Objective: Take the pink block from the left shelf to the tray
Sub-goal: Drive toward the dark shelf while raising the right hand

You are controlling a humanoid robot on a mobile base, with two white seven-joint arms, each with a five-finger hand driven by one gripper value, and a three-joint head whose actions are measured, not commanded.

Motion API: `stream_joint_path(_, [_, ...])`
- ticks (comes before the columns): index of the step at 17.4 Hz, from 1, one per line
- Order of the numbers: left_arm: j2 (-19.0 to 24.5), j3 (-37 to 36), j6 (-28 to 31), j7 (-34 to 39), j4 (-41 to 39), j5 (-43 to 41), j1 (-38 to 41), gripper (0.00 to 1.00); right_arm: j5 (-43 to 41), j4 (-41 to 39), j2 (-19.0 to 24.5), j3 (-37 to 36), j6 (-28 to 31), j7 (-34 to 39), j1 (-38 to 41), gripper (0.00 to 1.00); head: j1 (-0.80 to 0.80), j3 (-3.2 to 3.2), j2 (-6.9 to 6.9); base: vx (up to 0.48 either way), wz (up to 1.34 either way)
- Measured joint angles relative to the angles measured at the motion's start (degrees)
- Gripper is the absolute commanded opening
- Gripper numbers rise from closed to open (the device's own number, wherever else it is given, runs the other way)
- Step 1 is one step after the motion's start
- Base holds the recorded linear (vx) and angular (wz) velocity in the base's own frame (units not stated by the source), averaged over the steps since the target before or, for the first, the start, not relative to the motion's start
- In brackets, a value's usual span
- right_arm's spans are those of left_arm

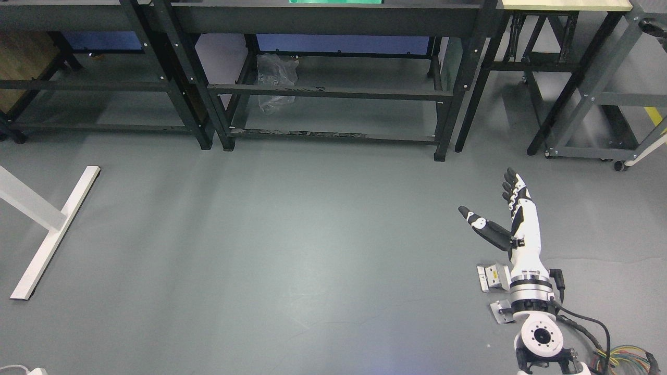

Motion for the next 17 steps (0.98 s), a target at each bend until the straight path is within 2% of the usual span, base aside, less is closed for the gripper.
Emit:
stream_joint_path(8, [0.0, 0.0, 0.0, 0.0, 0.0, 0.0, 0.0, 1.0, -0.4, 0.0, 0.0, 0.0, 0.0, -0.3, -0.3, 1.0, 0.0, 0.0, 0.0, 0.0, 0.0])
stream_joint_path(17, [0.0, 0.0, 0.0, 0.0, 0.0, 0.0, 0.0, 1.0, -2.4, 0.0, 0.0, 0.0, -2.2, -4.8, -0.3, 1.0, 0.0, 0.0, 0.0, 0.0, 0.0])
